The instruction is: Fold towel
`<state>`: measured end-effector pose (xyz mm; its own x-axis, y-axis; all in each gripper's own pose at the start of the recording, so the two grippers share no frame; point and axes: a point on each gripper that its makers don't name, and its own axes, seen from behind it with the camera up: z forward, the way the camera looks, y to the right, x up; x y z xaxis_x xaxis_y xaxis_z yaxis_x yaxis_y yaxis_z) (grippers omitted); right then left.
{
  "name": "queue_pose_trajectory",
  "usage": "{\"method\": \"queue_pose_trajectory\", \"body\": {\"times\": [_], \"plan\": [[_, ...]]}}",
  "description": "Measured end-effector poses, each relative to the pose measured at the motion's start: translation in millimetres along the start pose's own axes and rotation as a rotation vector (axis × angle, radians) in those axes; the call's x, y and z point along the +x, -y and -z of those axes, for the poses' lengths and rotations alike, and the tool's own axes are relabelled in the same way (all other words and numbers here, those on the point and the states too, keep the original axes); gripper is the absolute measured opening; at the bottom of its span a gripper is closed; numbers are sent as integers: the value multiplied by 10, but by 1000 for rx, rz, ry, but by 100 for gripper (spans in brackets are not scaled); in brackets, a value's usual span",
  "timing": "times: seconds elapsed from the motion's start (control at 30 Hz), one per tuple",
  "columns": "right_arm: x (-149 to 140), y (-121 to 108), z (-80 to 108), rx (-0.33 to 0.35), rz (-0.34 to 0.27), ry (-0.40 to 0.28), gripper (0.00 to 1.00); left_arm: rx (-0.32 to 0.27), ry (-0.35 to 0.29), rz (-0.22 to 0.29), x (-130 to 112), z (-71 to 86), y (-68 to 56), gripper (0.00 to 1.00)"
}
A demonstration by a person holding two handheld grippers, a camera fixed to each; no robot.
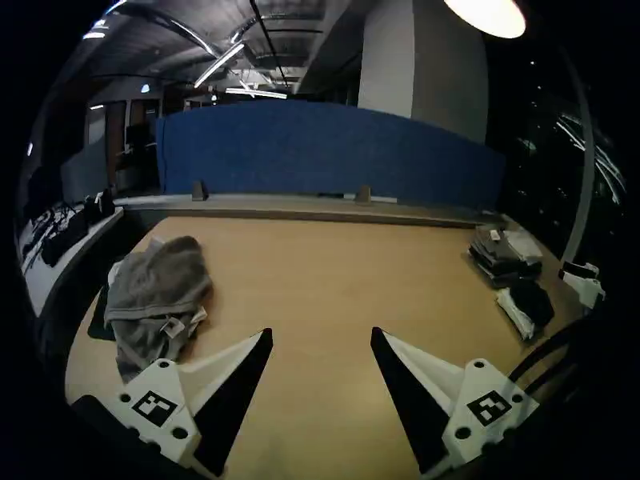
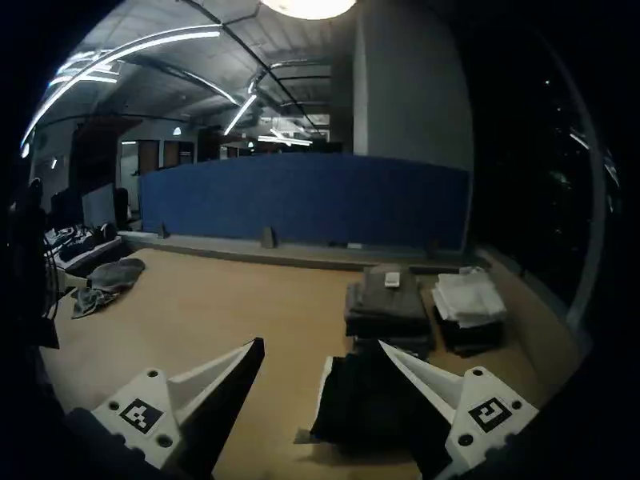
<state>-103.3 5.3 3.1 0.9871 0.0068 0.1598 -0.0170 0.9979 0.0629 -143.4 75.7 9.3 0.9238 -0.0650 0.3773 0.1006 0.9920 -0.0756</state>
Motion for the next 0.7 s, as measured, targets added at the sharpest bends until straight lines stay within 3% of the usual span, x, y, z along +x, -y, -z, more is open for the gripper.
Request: {"method": "queue_pose_trajectory", "body": {"times": [0.17, 0.3, 0.5, 0.7], "plan": [[296, -54, 79, -56, -20, -132, 100, 18, -169, 3, 377, 179, 5, 91], [398, -77, 133, -79, -60, -172, 100, 33, -269, 9, 599, 326, 14, 91], [424, -60, 169, -90, -75, -179, 100, 40, -310, 19, 674, 408, 48, 91], [433, -10, 190, -91, -79, -177, 100, 38, -314, -21, 626, 415, 0, 91]]}}
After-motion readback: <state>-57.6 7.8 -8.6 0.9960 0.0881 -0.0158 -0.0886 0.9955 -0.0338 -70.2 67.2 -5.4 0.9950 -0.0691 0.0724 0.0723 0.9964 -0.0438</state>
